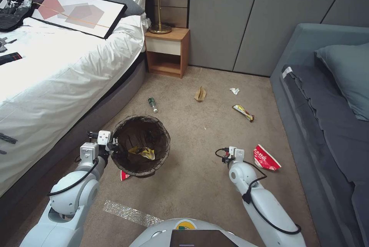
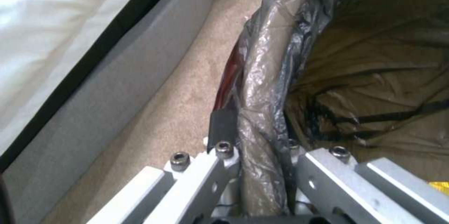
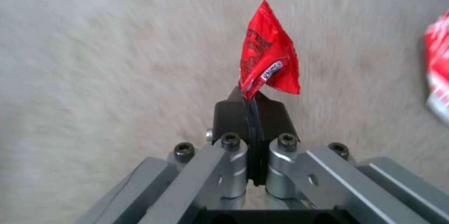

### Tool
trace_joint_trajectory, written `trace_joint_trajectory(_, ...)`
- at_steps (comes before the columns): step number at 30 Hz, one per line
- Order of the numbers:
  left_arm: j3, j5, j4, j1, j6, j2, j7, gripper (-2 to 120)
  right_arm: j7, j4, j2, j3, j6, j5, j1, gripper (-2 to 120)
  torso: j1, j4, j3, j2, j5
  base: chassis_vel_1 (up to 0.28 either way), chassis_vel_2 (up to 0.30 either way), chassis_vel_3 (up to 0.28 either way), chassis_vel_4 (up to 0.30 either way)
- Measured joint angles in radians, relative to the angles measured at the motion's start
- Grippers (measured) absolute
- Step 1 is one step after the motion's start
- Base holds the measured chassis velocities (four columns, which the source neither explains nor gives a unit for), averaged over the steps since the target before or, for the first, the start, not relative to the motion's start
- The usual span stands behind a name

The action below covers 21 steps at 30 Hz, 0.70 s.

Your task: Pick up the trash bin, then pick up the garbage from the floor and place it into the trash bin.

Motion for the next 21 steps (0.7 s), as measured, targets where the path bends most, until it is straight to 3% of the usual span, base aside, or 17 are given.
trace_joint_trajectory(1, 0.000, 0.000, 0.000, 0.000, 0.000, 0.000, 0.000, 0, 0.000, 0.000, 0.000, 0.000, 0.000, 0.000, 0.000, 0, 0.000, 0.0000, 0.000, 0.000, 0.0000, 0.000, 0.000, 0.000, 0.000)
trace_joint_trajectory(4, 0.004, 0.000, -0.011, 0.001, 0.014, -0.001, -0.002, 0, 0.031, 0.184, -0.093, 0.013, -0.035, 0.098, -0.035, 0, 0.000, -0.0004, 0.000, 0.000, -0.0001, 0.000, 0.000, 0.000, 0.000)
trace_joint_trajectory(7, 0.005, 0.000, -0.021, 0.004, 0.025, 0.000, -0.007, 0, 0.052, 0.290, -0.139, 0.014, -0.062, 0.160, -0.035, 0, 0.000, -0.0004, 0.000, 0.000, 0.0000, 0.000, 0.000, 0.000, 0.000)
trace_joint_trajectory(8, 0.005, -0.004, -0.032, 0.006, 0.037, 0.000, -0.015, 0, 0.076, 0.381, -0.176, 0.012, -0.090, 0.218, -0.020, 0, 0.000, -0.0002, 0.000, 0.000, -0.0002, 0.000, 0.000, 0.000, 0.000)
trace_joint_trajectory(9, 0.005, -0.004, -0.032, 0.006, 0.037, 0.000, -0.015, 0, 0.076, 0.381, -0.176, 0.012, -0.090, 0.218, -0.020, 0, 0.000, -0.0002, 0.000, 0.000, -0.0002, 0.000, 0.000, 0.000, 0.000)
trace_joint_trajectory(13, 0.009, -0.017, -0.059, 0.012, 0.045, 0.002, -0.038, 0, 0.115, 0.576, -0.271, -0.005, -0.127, 0.384, 0.064, 0, 0.000, 0.0002, 0.000, 0.000, -0.0002, 0.000, 0.000, 0.000, 0.000)
trace_joint_trajectory(21, 0.024, -0.001, -0.063, 0.021, 0.046, -0.001, -0.037, 0, 0.077, 0.686, -0.369, -0.060, -0.129, 0.599, 0.230, 0, 0.000, -0.0001, 0.000, 0.000, -0.0002, 0.000, 0.000, 0.000, 0.000)
